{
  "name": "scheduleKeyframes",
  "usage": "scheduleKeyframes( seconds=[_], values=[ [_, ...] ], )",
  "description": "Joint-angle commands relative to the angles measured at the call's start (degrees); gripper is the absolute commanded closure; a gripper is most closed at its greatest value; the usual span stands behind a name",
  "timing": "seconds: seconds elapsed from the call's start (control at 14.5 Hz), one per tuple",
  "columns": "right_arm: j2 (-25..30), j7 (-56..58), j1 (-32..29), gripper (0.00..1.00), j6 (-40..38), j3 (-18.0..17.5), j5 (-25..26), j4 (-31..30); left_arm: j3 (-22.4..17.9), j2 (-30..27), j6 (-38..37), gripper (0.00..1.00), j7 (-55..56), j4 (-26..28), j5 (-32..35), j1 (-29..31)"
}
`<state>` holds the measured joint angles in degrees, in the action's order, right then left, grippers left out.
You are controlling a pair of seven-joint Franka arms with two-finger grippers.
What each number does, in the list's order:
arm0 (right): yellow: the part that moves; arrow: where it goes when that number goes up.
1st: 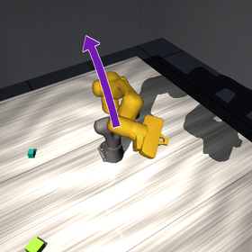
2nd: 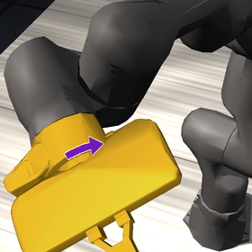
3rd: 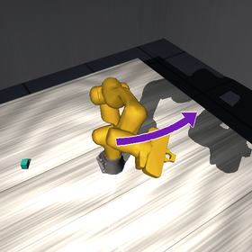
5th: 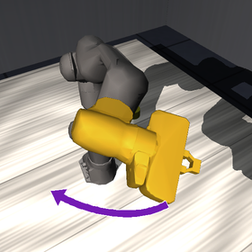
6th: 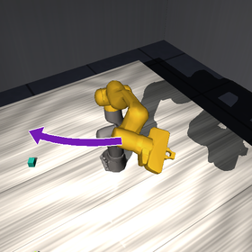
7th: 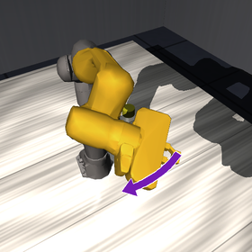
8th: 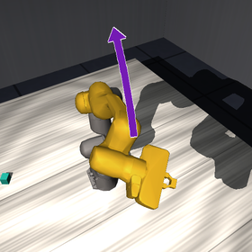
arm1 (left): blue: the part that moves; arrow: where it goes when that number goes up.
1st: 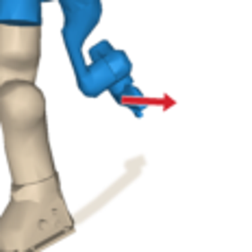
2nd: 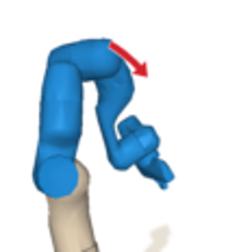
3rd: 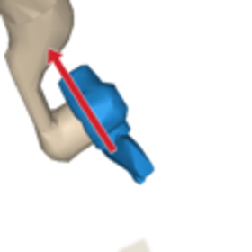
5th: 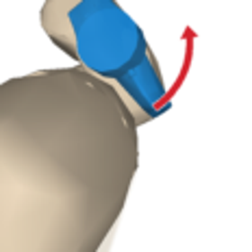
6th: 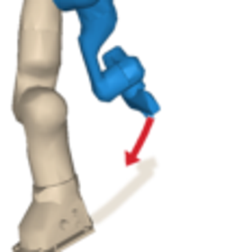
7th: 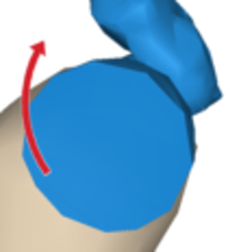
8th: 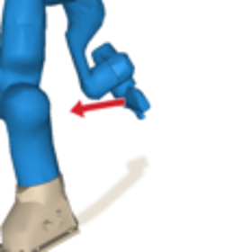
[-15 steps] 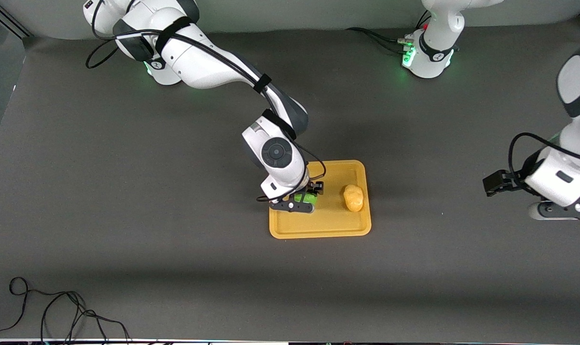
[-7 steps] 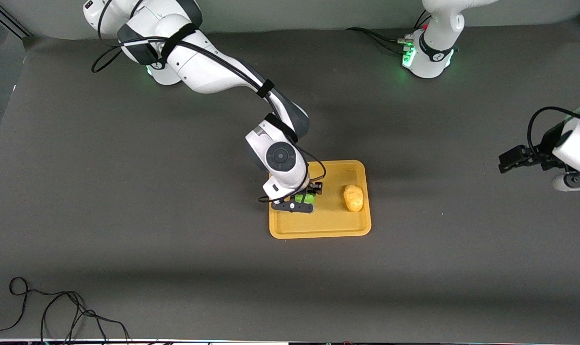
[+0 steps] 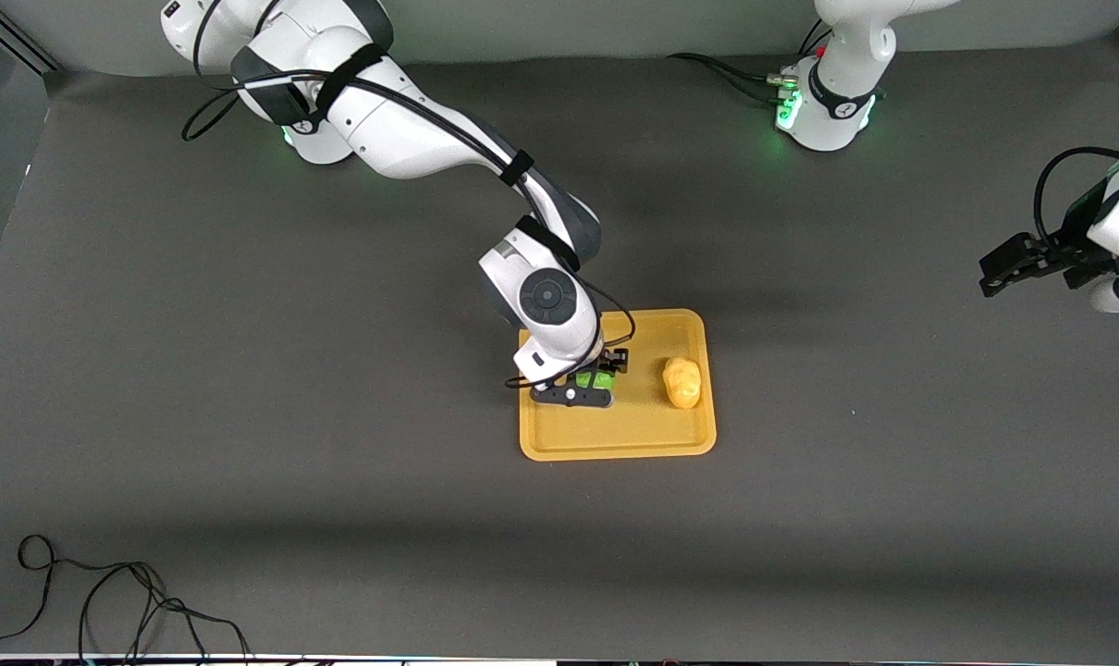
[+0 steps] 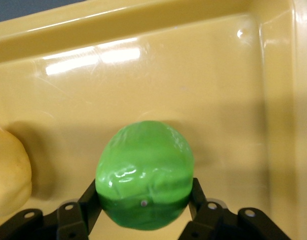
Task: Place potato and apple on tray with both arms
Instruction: 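Release the apple onto the tray while the left gripper withdraws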
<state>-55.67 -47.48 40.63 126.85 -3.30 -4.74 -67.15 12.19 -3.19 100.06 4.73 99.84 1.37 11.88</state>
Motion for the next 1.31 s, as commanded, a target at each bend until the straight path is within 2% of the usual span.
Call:
scheduleKeyframes(
  seconds=[0.0,0.07,0.28,0.48,0.76,1.1,1.24],
  values=[
    [-1.1,-1.0,0.6,0.64,0.1,0.4,1.1,1.8,0.2,-1.4,1.4,0.00,-4.9,1.0,1.2,0.5],
    [-1.3,-1.0,0.6,0.59,0.1,0.4,1.1,1.8,0.1,-1.4,1.4,0.00,-7.2,0.6,1.4,0.5],
    [-1.3,-1.0,0.5,0.22,0.1,0.4,1.2,1.8,-1.4,-1.0,0.1,0.00,-7.9,0.4,1.2,0.9],
    [-0.2,-0.8,0.3,0.00,-0.6,0.6,2.2,1.9,-1.6,-0.6,-3.1,0.00,-8.1,-0.3,0.8,0.9],
    [3.5,-0.3,-1.6,0.00,-2.0,0.6,3.3,1.7,-1.6,-0.7,-3.4,0.00,-8.1,0.3,0.8,0.4],
    [15.5,3.2,-7.9,0.00,-12.0,0.3,2.5,-2.0,-1.5,-0.7,-2.7,0.00,-8.1,0.8,0.6,0.5],
    [20.1,4.6,-11.0,0.00,-14.4,0.7,-2.3,-3.8,-1.5,-0.7,-2.4,0.00,-8.1,1.3,0.5,0.6]
  ],
)
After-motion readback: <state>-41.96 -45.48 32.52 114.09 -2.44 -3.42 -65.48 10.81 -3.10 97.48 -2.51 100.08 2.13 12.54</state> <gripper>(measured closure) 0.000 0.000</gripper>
